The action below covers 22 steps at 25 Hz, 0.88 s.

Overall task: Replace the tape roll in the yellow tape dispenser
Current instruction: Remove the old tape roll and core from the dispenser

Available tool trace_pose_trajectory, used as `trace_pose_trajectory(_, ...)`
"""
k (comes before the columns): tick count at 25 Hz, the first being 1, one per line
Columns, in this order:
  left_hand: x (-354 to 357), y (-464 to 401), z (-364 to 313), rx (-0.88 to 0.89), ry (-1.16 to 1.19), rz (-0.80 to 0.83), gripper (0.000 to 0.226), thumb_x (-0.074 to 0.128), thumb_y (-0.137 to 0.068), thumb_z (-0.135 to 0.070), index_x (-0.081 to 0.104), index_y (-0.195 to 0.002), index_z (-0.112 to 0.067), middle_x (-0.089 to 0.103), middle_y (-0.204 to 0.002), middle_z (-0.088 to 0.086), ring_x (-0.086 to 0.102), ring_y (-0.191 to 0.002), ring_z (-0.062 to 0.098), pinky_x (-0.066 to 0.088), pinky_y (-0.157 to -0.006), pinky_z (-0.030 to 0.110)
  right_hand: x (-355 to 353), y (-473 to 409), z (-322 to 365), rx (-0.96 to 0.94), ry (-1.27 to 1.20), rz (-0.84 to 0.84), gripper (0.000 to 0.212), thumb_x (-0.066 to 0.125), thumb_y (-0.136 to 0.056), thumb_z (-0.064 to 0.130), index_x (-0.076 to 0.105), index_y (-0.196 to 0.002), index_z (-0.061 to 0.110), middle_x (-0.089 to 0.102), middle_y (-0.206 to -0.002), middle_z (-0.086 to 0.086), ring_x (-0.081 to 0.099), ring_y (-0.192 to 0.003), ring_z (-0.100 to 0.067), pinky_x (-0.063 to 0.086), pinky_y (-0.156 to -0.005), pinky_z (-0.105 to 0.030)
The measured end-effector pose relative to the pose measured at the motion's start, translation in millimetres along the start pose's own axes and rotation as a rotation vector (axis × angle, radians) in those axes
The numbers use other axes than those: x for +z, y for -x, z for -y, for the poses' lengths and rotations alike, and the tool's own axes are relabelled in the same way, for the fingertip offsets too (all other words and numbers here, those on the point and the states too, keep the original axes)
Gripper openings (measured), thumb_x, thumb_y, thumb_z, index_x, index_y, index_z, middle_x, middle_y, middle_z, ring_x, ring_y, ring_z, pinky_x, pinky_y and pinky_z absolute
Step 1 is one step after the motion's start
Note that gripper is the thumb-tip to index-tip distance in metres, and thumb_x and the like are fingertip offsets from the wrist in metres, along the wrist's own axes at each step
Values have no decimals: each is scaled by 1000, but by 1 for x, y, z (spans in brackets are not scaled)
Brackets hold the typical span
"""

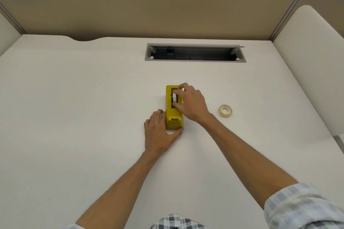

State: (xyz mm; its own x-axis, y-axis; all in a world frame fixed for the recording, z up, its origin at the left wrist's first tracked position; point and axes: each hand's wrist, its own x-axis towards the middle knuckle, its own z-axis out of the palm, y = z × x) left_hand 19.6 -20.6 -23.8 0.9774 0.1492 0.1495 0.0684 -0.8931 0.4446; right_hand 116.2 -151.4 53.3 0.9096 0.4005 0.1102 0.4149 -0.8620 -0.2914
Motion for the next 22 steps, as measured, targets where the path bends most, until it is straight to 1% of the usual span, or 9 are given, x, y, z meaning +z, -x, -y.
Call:
trace_pose_trajectory(7, -1, -1, 0, -5, 26, -24, 85, 56, -71, -76, 53, -131, -17, 50, -142, 2, 42, -133, 19, 32, -105, 38, -4, -5, 4, 11, 32, 23, 44, 64, -88, 39, 59, -128, 22, 52, -135, -1, 54, -112, -23, 44, -89, -40)
trace_pose_trajectory(13, -1, -1, 0, -15, 31, -35, 86, 54, -68, -79, 55, -129, -19, 52, -140, 1, 43, -133, 19, 33, -105, 39, -8, -8, 7, 15, 52, 44, 43, 62, -91, 37, 57, -131, 22, 53, -136, 0, 56, -111, -24, 45, -89, -40)
trace_pose_trajectory(16, -1, -1, 0, -12, 36, -34, 85, 54, -68, -79, 56, -128, -19, 52, -140, 0, 43, -132, 19, 33, -104, 39, -12, -8, 8, 4, 49, 36, 44, 62, -90, 40, 58, -130, 21, 58, -133, 0, 60, -108, -23, 47, -88, -39)
trace_pose_trajectory(20, -1, -1, 0, -10, 40, -29, 87, 52, -68, -80, 55, -129, -19, 52, -140, 1, 43, -133, 20, 33, -105, 40, -17, -6, 8, -12, 24, 13, 43, 61, -91, 41, 59, -129, 21, 61, -130, -2, 61, -108, -23, 47, -88, -39)
trace_pose_trajectory(22, -2, 0, 0, -12, 42, -27, 87, 52, -68, -80, 55, -129, -18, 52, -141, 2, 43, -133, 20, 33, -106, 40, -19, -3, 9, -14, -5, -3, 43, 61, -91, 41, 59, -129, 21, 65, -124, -2, 63, -104, -24, 49, -87, -40)
